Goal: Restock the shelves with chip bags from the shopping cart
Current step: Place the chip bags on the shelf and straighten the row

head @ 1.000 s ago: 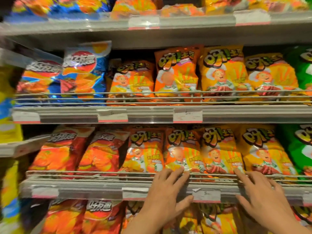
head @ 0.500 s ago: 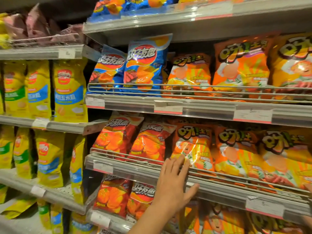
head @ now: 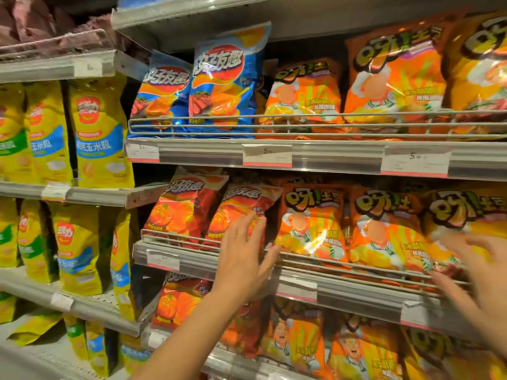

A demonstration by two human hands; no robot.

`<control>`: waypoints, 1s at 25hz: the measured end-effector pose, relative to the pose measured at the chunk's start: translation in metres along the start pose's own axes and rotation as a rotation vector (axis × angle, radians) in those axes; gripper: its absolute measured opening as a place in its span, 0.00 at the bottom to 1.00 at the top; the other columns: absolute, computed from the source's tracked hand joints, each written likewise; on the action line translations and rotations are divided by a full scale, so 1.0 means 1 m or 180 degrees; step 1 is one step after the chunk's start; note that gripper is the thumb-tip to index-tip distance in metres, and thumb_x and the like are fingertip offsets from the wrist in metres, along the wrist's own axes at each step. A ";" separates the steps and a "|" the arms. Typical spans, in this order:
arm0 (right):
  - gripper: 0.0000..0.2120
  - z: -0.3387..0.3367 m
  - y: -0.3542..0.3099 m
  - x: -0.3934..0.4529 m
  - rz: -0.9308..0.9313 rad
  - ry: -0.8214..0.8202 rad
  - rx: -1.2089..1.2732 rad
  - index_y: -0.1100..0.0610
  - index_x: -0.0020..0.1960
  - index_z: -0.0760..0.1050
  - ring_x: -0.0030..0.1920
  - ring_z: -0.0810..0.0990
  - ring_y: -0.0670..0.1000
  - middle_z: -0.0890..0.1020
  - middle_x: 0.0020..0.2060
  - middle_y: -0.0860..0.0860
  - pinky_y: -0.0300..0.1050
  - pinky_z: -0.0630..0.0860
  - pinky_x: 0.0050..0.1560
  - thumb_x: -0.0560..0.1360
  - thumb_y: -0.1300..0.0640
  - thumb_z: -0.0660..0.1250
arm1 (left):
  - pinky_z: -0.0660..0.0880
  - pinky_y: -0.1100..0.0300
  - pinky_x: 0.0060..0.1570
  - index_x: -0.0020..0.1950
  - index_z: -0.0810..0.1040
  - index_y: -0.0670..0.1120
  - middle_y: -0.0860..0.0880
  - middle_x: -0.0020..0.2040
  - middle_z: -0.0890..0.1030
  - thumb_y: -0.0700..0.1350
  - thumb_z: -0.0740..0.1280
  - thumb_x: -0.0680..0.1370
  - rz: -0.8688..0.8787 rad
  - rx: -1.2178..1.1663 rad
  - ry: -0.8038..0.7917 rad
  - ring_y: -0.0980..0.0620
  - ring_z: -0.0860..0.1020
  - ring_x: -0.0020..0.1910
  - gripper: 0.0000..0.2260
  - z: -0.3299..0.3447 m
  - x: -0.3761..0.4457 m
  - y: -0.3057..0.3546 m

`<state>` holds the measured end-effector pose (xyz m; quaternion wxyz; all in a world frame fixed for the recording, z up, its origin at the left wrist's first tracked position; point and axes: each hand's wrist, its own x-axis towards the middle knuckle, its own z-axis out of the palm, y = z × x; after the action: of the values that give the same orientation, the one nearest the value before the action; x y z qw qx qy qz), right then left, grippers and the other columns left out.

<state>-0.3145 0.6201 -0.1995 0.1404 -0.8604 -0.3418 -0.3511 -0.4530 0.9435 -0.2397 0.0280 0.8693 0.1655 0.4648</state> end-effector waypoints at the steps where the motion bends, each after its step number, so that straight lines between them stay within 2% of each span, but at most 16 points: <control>1: 0.31 -0.002 -0.034 0.027 -0.0168 0.0096 -0.0071 0.49 0.68 0.73 0.61 0.73 0.59 0.76 0.60 0.54 0.61 0.77 0.57 0.76 0.32 0.49 | 0.53 0.48 0.79 0.81 0.61 0.50 0.48 0.82 0.58 0.66 0.53 0.81 -0.0137 0.0163 -0.0235 0.46 0.52 0.81 0.32 -0.001 0.003 -0.010; 3: 0.26 0.002 -0.104 0.067 -0.0831 -0.0092 0.0378 0.49 0.70 0.73 0.66 0.73 0.56 0.75 0.64 0.52 0.56 0.74 0.64 0.79 0.38 0.57 | 0.43 0.48 0.80 0.83 0.53 0.53 0.52 0.84 0.51 0.70 0.46 0.80 -0.0260 0.0321 -0.0545 0.51 0.43 0.82 0.35 0.005 0.002 -0.026; 5: 0.25 0.028 -0.167 0.104 -0.1152 -0.0662 0.0867 0.49 0.76 0.66 0.72 0.68 0.56 0.70 0.71 0.52 0.53 0.68 0.72 0.81 0.45 0.61 | 0.44 0.48 0.80 0.82 0.58 0.54 0.53 0.83 0.56 0.71 0.43 0.79 -0.0166 0.0451 -0.0549 0.52 0.48 0.82 0.36 0.013 -0.002 -0.032; 8: 0.25 0.072 -0.224 0.155 -0.1198 -0.1328 0.0678 0.46 0.80 0.57 0.72 0.70 0.59 0.69 0.74 0.56 0.53 0.68 0.71 0.84 0.46 0.54 | 0.52 0.47 0.78 0.78 0.69 0.52 0.52 0.80 0.65 0.70 0.45 0.78 -0.0014 0.0406 -0.0379 0.51 0.57 0.81 0.36 0.018 -0.004 -0.042; 10: 0.25 0.089 -0.236 0.180 -0.1044 -0.1500 0.0466 0.48 0.80 0.58 0.73 0.70 0.59 0.69 0.75 0.57 0.50 0.66 0.71 0.85 0.43 0.51 | 0.58 0.46 0.76 0.75 0.73 0.52 0.51 0.77 0.70 0.69 0.51 0.79 0.0110 0.0180 -0.0253 0.50 0.62 0.79 0.32 0.018 -0.005 -0.048; 12: 0.27 0.101 -0.235 0.195 -0.0888 -0.1632 0.0361 0.46 0.81 0.55 0.76 0.65 0.57 0.64 0.79 0.56 0.48 0.60 0.75 0.84 0.41 0.50 | 0.63 0.45 0.73 0.71 0.77 0.53 0.52 0.73 0.75 0.67 0.56 0.79 0.0242 0.0005 -0.0112 0.49 0.68 0.76 0.28 0.020 -0.009 -0.052; 15: 0.27 0.110 -0.221 0.200 -0.0849 -0.1544 0.0172 0.39 0.81 0.48 0.81 0.54 0.55 0.51 0.82 0.49 0.49 0.52 0.79 0.84 0.40 0.51 | 0.62 0.51 0.71 0.65 0.81 0.55 0.54 0.69 0.79 0.66 0.60 0.79 0.0354 -0.0196 0.0108 0.50 0.71 0.73 0.23 0.023 -0.010 -0.056; 19: 0.27 0.110 -0.219 0.194 -0.0765 -0.1500 0.0015 0.38 0.80 0.44 0.81 0.50 0.55 0.46 0.82 0.46 0.53 0.51 0.78 0.84 0.39 0.49 | 0.61 0.51 0.72 0.63 0.81 0.58 0.58 0.68 0.78 0.67 0.59 0.79 0.0303 -0.0338 0.0073 0.55 0.69 0.74 0.21 0.022 -0.008 -0.061; 21: 0.28 0.101 -0.220 0.188 -0.0797 -0.1467 0.0062 0.40 0.81 0.46 0.81 0.53 0.56 0.49 0.82 0.47 0.54 0.54 0.78 0.84 0.39 0.49 | 0.62 0.50 0.72 0.63 0.81 0.58 0.59 0.69 0.77 0.67 0.58 0.79 0.0316 -0.0403 0.0017 0.56 0.68 0.74 0.21 0.021 -0.010 -0.062; 24: 0.27 0.085 -0.206 0.166 -0.0872 -0.1187 0.0001 0.43 0.79 0.57 0.75 0.67 0.58 0.66 0.77 0.52 0.57 0.65 0.72 0.82 0.36 0.48 | 0.61 0.52 0.72 0.65 0.80 0.57 0.59 0.71 0.76 0.66 0.57 0.80 0.0375 -0.0323 0.0055 0.57 0.67 0.74 0.22 0.023 -0.011 -0.063; 25: 0.27 0.081 -0.196 0.153 -0.0957 -0.1029 -0.0128 0.44 0.78 0.60 0.73 0.68 0.58 0.70 0.75 0.52 0.57 0.65 0.70 0.82 0.36 0.48 | 0.61 0.52 0.73 0.66 0.80 0.56 0.58 0.71 0.75 0.65 0.58 0.81 0.0421 -0.0253 0.0076 0.56 0.67 0.75 0.21 0.023 -0.012 -0.063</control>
<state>-0.3288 0.8765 -0.1497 0.0126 -0.8474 -0.4772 -0.2323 -0.4566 1.0017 -0.2748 0.0297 0.8710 0.0894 0.4822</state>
